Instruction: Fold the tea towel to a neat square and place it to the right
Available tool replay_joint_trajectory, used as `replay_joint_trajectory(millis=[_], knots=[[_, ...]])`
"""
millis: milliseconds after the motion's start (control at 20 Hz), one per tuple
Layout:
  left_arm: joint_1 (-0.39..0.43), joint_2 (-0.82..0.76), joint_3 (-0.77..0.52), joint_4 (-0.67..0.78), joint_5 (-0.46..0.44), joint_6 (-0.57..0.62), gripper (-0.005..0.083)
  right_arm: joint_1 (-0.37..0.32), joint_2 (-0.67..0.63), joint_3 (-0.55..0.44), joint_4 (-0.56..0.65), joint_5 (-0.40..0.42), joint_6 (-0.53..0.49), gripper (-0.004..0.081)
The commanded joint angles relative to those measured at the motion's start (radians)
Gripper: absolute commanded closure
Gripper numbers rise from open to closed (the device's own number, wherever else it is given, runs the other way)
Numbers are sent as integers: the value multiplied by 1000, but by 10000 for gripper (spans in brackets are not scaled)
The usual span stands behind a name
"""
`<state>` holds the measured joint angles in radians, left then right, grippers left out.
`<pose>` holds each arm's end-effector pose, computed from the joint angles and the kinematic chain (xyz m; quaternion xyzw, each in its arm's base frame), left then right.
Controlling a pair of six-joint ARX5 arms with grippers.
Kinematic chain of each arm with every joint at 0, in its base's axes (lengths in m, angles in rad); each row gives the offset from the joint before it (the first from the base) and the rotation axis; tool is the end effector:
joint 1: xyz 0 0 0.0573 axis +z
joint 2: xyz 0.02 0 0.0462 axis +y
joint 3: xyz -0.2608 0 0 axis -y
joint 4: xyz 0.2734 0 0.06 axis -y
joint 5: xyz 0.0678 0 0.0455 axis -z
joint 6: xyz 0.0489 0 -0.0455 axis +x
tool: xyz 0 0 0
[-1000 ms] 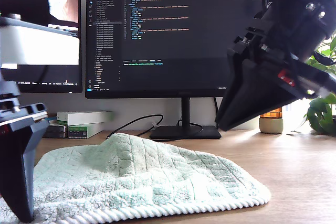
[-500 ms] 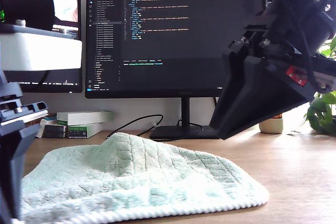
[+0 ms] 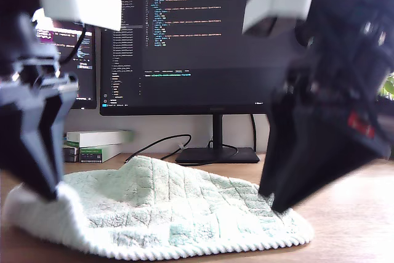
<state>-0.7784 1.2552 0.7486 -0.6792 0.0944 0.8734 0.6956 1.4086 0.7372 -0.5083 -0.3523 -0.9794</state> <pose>0.1755 -0.1795 0.1633 0.4877 0.3287 -0.5403 0.6018 0.1985 0.1877 0.1327 -0.4223 0.2881 0.6247 0.5903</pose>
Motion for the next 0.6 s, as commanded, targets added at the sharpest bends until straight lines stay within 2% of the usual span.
replay_joint_trajectory(millis=[0,300,550], knots=[[0,-45,24,20,2,-10,793,6,24,-14,19,8,8,522],[18,-79,24,30,2,-10,793,6,117,-14,50,31,12,522],[37,-103,24,32,2,-18,793,15,133,-14,55,56,23,515]])
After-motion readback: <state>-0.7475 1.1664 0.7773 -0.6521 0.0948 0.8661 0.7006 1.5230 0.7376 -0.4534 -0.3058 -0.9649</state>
